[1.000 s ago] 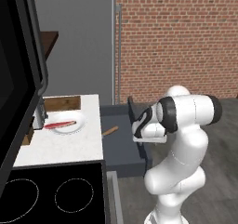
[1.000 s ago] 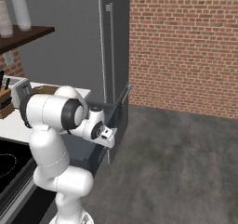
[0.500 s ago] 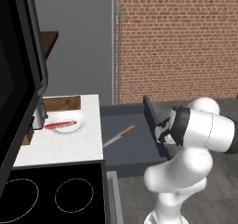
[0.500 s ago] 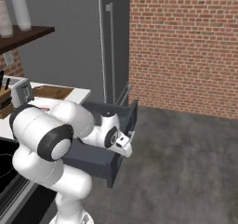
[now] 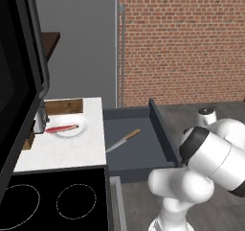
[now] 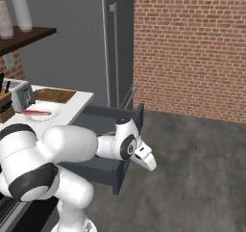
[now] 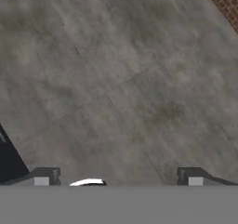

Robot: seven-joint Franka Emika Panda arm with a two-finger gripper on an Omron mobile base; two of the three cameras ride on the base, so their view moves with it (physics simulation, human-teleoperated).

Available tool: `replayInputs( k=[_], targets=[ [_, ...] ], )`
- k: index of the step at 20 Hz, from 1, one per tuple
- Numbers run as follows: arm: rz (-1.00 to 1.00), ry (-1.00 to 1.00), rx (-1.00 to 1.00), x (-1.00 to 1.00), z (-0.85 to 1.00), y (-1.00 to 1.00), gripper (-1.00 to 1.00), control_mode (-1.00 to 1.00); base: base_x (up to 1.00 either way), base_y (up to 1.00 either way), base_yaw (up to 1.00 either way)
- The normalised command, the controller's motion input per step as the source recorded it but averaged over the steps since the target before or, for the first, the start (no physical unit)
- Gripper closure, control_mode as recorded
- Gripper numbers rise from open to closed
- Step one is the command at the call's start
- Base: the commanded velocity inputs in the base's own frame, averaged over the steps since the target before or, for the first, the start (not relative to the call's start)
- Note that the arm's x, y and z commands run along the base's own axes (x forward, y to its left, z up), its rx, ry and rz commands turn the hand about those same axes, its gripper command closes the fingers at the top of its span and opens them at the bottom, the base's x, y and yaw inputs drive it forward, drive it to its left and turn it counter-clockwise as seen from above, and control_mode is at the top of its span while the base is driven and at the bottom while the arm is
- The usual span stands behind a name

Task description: Pick up the knife from the drawer and place it on the cutting board. Then place the meat from the plate to the cutting board.

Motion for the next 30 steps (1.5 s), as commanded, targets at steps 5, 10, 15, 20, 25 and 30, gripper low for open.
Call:
replayInputs(
  k=[5, 10, 15, 20, 25, 30],
  targets=[
    [-0.18, -0.11, 0.01, -0.01, 1.0, -0.48, -1.0, -1.0, 0.0, 0.0, 0.0],
    [0.0, -0.32, 0.07, 0.21, 1.0, 0.68, -1.0, -1.0, 0.0, 0.0, 0.0],
    [0.0, -0.18, 0.13, 0.32, 1.0, 1.0, -1.0, -1.0, 0.0, 0.0, 0.0],
    [0.08, 0.0, 0.29, 0.64, 0.6, 0.74, -1.0, -1.0, 0.0, 0.0, 0.0],
    [0.2, 0.23, 0.43, 0.99, 0.0, 0.49, -1.0, -1.0, 0.0, 0.0, 0.0],
    [0.2, 0.17, 0.28, 0.95, -0.07, 0.4, -1.0, -1.0, 0.0, 0.0, 0.0]
  ],
)
